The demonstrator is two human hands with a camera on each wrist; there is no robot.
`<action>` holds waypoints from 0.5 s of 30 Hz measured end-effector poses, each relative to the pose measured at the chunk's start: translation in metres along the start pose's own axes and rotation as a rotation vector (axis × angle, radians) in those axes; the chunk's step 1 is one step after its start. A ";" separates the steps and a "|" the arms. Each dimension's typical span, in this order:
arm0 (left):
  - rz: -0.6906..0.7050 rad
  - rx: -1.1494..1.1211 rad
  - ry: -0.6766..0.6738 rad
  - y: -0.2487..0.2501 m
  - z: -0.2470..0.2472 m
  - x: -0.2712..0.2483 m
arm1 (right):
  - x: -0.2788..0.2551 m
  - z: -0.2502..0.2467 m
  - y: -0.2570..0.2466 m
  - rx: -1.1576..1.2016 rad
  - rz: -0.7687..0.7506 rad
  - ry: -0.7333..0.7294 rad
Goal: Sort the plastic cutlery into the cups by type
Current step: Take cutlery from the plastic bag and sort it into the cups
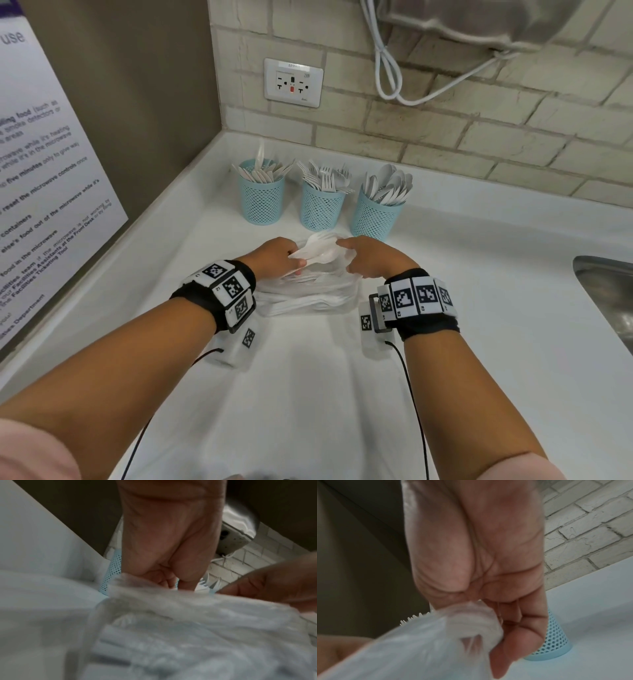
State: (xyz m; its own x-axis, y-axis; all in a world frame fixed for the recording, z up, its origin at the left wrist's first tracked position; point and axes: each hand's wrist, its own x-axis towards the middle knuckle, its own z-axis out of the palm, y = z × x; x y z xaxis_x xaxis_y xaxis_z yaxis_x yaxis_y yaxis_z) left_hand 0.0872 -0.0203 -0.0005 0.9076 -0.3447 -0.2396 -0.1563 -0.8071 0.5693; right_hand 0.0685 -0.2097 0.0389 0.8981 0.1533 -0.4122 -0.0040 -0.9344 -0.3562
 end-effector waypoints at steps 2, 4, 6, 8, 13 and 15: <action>0.013 -0.088 0.027 0.001 -0.006 -0.002 | 0.002 -0.001 0.000 0.031 0.017 0.001; 0.011 -0.223 0.046 0.001 -0.009 -0.004 | 0.005 -0.003 -0.003 0.063 0.014 0.029; 0.003 -0.388 0.056 0.002 -0.009 -0.006 | 0.010 -0.005 -0.005 0.077 -0.006 0.088; -0.013 -0.583 0.055 0.004 -0.009 -0.006 | 0.015 -0.009 -0.006 0.162 -0.033 0.165; -0.027 -0.902 0.023 0.017 -0.014 -0.009 | 0.013 -0.015 -0.014 0.598 -0.145 0.325; -0.025 -0.974 0.012 0.020 -0.015 -0.011 | 0.013 -0.014 -0.016 0.771 -0.162 0.342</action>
State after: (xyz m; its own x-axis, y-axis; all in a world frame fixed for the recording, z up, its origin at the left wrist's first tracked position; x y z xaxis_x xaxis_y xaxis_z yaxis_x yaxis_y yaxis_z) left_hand 0.0796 -0.0256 0.0251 0.9110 -0.3239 -0.2553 0.2486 -0.0627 0.9666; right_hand 0.0866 -0.1977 0.0512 0.9961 0.0450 -0.0756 -0.0506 -0.4110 -0.9102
